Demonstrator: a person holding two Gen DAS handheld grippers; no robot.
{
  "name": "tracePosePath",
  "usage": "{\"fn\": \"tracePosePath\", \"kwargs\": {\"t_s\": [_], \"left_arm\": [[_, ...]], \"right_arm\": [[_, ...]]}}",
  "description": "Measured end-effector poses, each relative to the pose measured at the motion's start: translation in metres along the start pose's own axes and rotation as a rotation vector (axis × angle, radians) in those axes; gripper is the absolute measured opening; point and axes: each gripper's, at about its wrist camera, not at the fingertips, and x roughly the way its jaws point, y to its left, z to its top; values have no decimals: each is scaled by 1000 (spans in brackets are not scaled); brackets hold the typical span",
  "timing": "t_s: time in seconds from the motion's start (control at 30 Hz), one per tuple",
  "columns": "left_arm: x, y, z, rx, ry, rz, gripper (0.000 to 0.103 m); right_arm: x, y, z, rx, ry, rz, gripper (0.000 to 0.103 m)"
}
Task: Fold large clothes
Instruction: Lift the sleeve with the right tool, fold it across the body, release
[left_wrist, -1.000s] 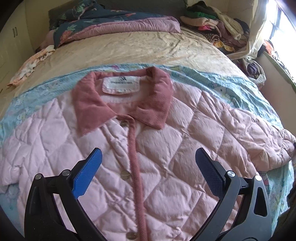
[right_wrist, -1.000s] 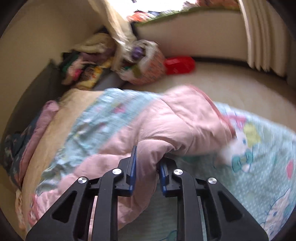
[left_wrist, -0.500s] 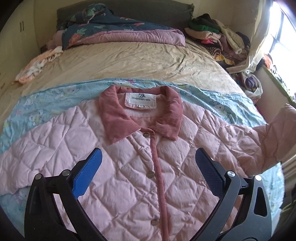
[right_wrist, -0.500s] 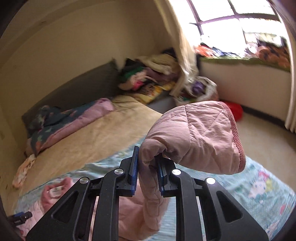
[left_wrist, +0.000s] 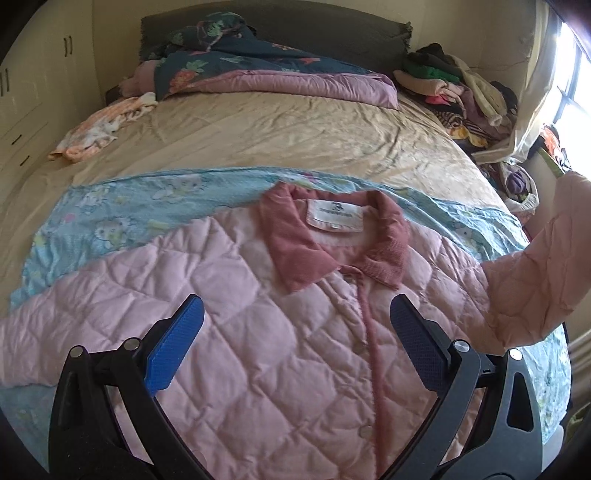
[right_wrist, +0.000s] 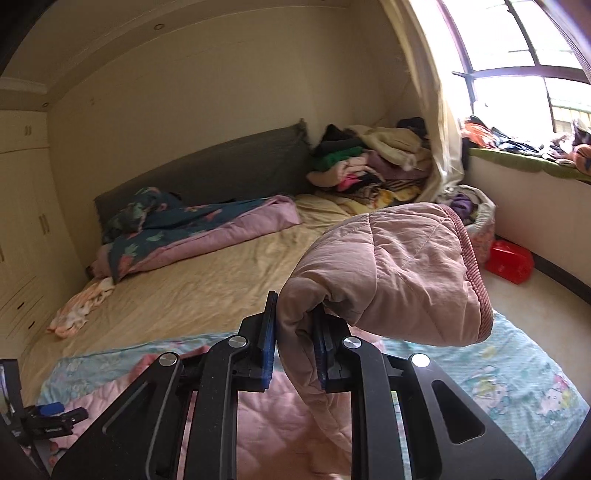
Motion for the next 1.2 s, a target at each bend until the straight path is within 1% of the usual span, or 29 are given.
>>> {"fn": "tracePosePath", "kwargs": {"t_s": [0.1, 0.23, 0.4, 0.53, 0.7, 0.8, 0.87, 1.03, 1.13, 1.2], "left_arm": [[-2, 13, 1, -14, -9, 2, 95], [0, 38, 0, -98, 12, -88, 95], [3, 60, -2, -149, 17, -91, 95], [2, 72, -3, -166, 7, -74, 95], [4, 85, -6, -215, 7, -129, 95], [8, 88, -9, -221, 8, -134, 95], [11, 88, -12, -227, 15, -144, 95], [22, 87, -18, -234, 41, -173, 95], [27, 85, -21, -235, 54, -185, 95], [28, 85, -22, -241, 57, -189, 95]], "right_arm": [[5, 23, 1, -24, 3, 40, 17], [13, 52, -5, -55, 13, 97, 17], [25, 88, -19, -99, 41, 160, 17], [38, 114, -34, -132, 68, 208, 17], [54, 150, -64, -156, 108, 267, 17], [65, 171, -89, -180, 158, 294, 17], [73, 182, -106, -173, 201, 311, 17], [94, 203, -157, -156, 349, 363, 17], [98, 214, -179, -152, 408, 391, 19], [98, 224, -192, -176, 434, 408, 20]]}}
